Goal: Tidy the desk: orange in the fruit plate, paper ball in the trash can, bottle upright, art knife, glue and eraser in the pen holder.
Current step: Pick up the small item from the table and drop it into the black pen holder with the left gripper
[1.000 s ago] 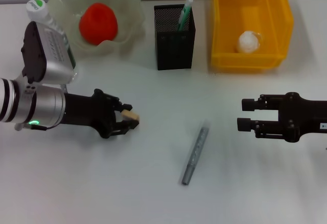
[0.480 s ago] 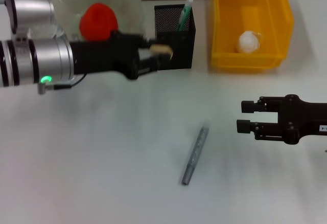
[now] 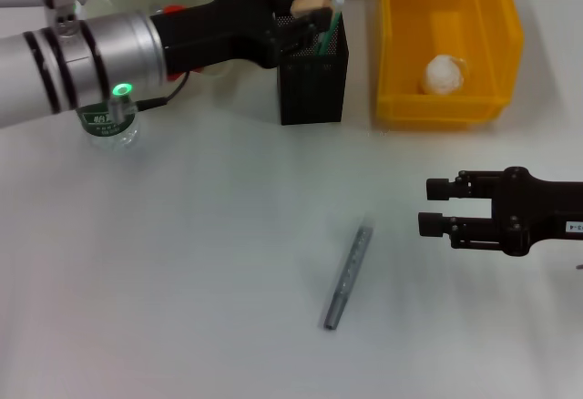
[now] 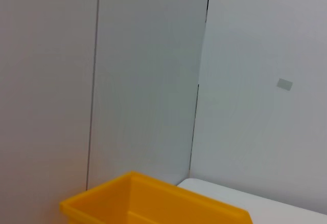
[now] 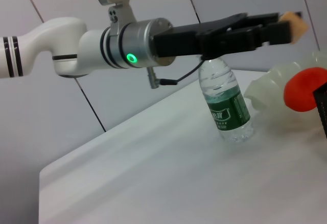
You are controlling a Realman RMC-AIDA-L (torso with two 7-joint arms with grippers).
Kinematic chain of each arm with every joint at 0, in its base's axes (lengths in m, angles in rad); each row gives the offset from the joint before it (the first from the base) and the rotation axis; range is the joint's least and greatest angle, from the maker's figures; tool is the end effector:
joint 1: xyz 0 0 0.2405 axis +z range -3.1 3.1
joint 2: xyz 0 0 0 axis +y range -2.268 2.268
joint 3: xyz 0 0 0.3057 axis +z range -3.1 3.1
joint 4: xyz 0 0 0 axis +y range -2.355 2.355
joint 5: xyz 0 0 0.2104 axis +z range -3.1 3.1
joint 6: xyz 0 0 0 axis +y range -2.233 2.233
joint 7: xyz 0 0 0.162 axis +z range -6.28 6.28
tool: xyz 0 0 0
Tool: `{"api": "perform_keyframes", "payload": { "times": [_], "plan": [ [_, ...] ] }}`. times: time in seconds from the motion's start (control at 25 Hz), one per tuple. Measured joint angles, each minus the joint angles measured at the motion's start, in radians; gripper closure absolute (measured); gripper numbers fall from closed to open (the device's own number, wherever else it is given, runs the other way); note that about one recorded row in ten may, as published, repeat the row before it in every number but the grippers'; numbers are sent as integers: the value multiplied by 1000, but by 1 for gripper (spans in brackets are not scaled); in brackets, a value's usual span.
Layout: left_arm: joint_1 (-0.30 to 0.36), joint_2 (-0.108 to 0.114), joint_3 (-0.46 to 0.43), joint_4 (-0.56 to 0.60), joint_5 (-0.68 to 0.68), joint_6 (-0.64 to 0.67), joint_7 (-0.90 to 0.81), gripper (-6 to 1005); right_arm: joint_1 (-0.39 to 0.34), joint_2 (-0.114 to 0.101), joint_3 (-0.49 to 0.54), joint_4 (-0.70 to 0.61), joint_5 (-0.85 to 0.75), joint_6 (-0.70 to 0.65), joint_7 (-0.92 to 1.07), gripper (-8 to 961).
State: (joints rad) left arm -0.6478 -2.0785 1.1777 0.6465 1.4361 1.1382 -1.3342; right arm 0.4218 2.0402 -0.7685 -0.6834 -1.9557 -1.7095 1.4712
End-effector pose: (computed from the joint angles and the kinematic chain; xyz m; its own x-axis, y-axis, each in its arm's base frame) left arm -0.1986 0.4328 -0.0666 0.7750 0.1520 0.6134 0.3975 -0.8718 -0.2863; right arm 0.3128 0.3124 -0.0270 0.7404 -0.4526 -0.4970 -0.5131 -0.8581 0.0172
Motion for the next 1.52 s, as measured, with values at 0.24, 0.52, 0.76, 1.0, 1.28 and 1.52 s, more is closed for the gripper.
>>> {"api": "perform_keyframes", "payload": {
  "times": [0.24, 0.52, 0.76, 1.0, 1.28, 1.52],
  "plan": [
    [-11, -1, 206, 13, -168, -191, 67, 602, 1, 0, -1, -1, 0, 1, -1, 330],
    [-26, -2, 346, 27, -282, -406, 104, 609, 2, 0, -6, 0, -1, 1, -1, 330],
    [-31, -2, 406, 29, -332, -502, 127, 607, 2, 0, -8, 1, -2, 3, -2, 330],
    [-33, -2, 409, 29, -334, -510, 128, 604, 8, 0, -9, 1, -3, 11, -2, 331],
    [-31, -2, 408, 20, -335, -520, 128, 551, 10, 0, -9, 1, -3, 11, -2, 331],
    [-25, -2, 404, 28, -335, -512, 119, 418, 9, 0, -9, 1, -3, 12, -2, 330]
  ]
}}
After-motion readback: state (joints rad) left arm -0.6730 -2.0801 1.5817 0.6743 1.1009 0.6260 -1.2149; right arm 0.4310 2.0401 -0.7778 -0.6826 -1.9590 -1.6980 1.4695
